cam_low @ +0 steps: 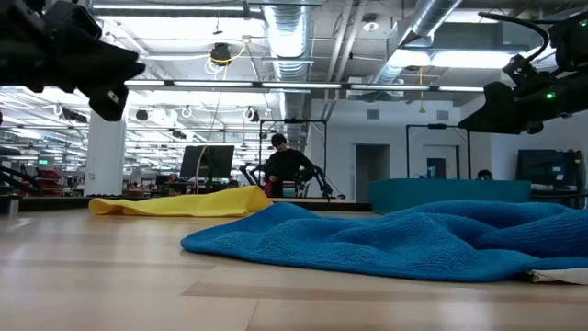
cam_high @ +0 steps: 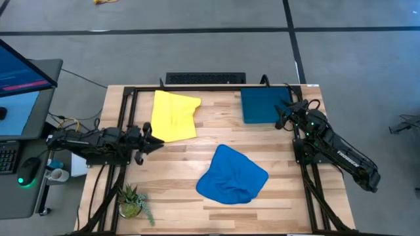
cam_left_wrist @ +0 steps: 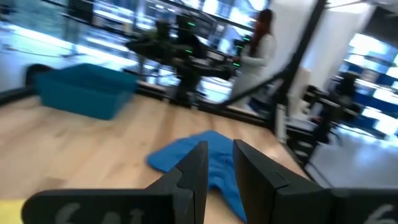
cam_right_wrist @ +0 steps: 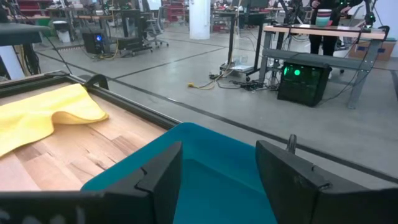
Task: Roll microfiber towels into tight, uniform cylinder then place into a basket
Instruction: Roll the blue microfiber cloth
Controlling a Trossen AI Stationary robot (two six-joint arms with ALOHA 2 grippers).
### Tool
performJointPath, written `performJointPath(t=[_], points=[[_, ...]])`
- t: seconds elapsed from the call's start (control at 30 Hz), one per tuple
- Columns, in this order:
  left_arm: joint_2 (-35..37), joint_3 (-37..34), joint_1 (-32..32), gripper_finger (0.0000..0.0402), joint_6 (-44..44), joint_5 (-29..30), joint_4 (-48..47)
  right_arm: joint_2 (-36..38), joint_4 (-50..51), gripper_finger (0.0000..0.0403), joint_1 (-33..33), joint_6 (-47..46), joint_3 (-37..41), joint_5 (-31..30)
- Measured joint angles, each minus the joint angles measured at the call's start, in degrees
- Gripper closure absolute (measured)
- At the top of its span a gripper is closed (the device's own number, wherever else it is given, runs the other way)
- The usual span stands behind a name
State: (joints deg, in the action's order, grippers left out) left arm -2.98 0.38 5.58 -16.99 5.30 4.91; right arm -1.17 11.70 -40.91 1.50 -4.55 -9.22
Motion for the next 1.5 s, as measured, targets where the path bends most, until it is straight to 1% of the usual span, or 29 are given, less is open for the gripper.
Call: performJointPath(t=[0.07,0.13,0.23,0.4,0.5,0.6,0.73,0.8,0.9,0.97,1.13,1.3,1.5], points=[[0.0,0.0,0.0,0.0335,-0.33,1.45,-0.02,0.0,-0.01,0.0178,0.0,0.0,0.02,0.0],[0.0,0.0,0.02,0.0335,-0.46,1.46,-0.41,0.0,-0.01,0.0178,0.0,0.0,0.02,0.0],[-0.02,0.0,0.02,0.0335,-0.99,-0.21,-2.25,0.0,-0.01,0.0178,-0.01,0.0,0.02,-0.02],[-0.02,0.0,0.04,0.0334,-3.09,-2.95,-2.75,0.0,0.0,0.0178,0.0,0.0,0.02,0.0],[-0.02,0.0,0.04,0.0325,0.14,-2.78,-2.75,0.0,0.0,0.0178,0.0,0.0,0.02,-0.02],[-0.02,-0.01,0.04,0.0305,2.75,-0.83,-2.49,0.0,0.0,0.0178,0.0,0.0,0.02,0.0],[-0.02,0.0,0.04,0.0266,0.65,1.51,-2.13,0.0,0.0,0.0178,0.0,0.0,0.02,0.0],[-0.02,0.0,0.04,0.0246,-0.73,5.42,-1.24,0.02,0.0,0.0178,0.0,0.0,0.0,0.0],[-0.02,0.0,0.04,0.0225,-1.13,12.98,1.34,0.0,0.0,0.0178,0.0,0.0,0.02,-0.01],[-0.02,-0.01,0.04,0.0217,-1.48,15.96,2.64,0.0,0.0,0.0178,0.0,0.0,0.02,-0.01],[-0.14,-0.02,0.04,0.0211,-0.34,16.35,5.64,0.02,0.0,0.0178,0.0,0.0,0.02,0.0],[-3.84,-0.01,0.04,0.0212,2.73,16.4,11.92,0.0,0.0,0.0178,-0.02,0.0,0.02,0.0],[-13.69,0.0,0.04,0.0214,4.74,16.19,22.15,0.0,0.0,0.0178,0.0,0.0,0.01,-0.01]])
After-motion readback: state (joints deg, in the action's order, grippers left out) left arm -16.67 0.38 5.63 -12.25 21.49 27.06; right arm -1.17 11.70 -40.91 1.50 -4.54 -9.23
